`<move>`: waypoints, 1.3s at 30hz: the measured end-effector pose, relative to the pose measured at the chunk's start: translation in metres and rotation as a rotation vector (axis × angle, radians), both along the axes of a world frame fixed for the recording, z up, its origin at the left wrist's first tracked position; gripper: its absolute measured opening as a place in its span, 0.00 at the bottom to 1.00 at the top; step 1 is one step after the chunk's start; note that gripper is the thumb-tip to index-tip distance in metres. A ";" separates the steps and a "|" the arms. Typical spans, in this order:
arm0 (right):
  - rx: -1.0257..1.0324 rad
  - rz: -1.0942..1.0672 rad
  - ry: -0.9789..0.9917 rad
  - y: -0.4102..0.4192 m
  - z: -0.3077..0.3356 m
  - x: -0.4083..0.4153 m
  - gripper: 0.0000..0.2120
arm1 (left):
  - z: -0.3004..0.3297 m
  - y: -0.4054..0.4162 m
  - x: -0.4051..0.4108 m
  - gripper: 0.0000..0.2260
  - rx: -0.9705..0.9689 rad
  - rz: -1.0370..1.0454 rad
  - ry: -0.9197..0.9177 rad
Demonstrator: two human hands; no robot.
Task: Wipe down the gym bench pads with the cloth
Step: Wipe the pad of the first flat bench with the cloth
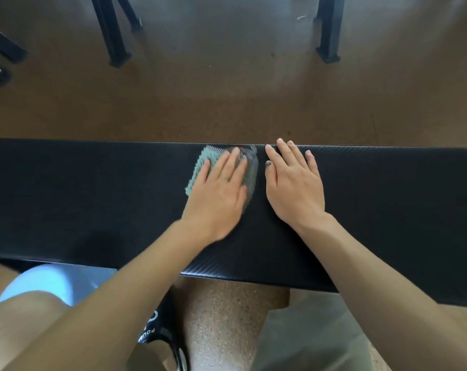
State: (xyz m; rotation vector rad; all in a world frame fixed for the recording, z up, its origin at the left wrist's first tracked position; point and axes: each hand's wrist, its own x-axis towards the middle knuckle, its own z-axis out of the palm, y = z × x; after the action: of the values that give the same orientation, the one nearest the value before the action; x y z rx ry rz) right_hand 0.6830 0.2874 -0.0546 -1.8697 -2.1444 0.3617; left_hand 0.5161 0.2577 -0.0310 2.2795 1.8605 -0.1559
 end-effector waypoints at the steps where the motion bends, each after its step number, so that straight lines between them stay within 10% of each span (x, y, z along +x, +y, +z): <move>1: -0.022 0.011 0.012 0.002 0.002 0.002 0.25 | 0.001 -0.015 0.007 0.26 -0.001 -0.027 0.003; 12: -0.039 -0.070 -0.131 0.005 0.000 0.048 0.26 | -0.002 0.063 0.028 0.25 -0.045 0.029 -0.057; 21: 0.013 -0.061 -0.118 0.004 -0.002 0.047 0.26 | -0.001 -0.094 0.040 0.26 0.001 -0.268 -0.054; 32: 0.074 -0.093 -0.056 0.008 -0.008 0.051 0.25 | -0.006 0.011 0.053 0.25 0.009 -0.111 -0.053; 39: 0.085 -0.077 -0.064 0.010 -0.011 0.052 0.26 | -0.005 -0.116 0.020 0.25 0.057 -0.058 -0.050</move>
State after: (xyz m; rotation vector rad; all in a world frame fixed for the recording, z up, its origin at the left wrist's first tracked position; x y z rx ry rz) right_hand 0.7355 0.2971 -0.0656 -1.9337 -2.0867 0.1940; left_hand 0.5359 0.1417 -0.0362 2.3532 1.7976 -0.0541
